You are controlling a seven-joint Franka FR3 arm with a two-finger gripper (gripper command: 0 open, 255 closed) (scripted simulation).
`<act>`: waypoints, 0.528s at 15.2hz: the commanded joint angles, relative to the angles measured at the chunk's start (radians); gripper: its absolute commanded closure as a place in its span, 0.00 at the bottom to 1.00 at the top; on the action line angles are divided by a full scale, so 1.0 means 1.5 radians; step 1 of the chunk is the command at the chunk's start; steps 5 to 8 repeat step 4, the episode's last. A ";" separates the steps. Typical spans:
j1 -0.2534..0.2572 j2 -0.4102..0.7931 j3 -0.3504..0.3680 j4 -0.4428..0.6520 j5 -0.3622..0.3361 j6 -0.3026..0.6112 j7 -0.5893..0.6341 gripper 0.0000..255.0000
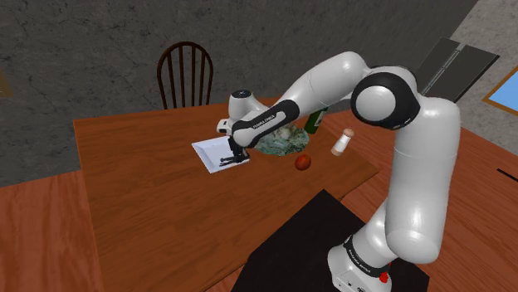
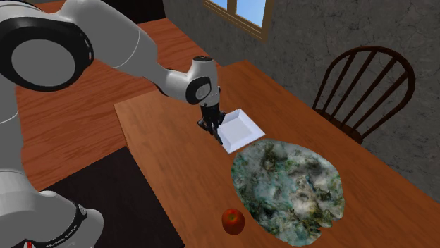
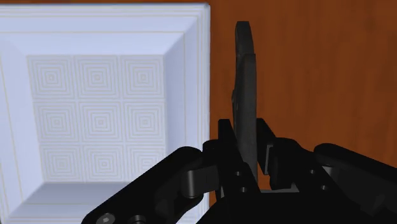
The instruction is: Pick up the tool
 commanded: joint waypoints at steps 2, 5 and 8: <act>0.000 -0.021 0.001 0.001 0.002 -0.022 -0.004 1.00; 0.000 -0.022 0.001 0.001 0.002 -0.023 -0.004 1.00; 0.000 -0.022 0.001 0.001 0.002 -0.023 -0.004 1.00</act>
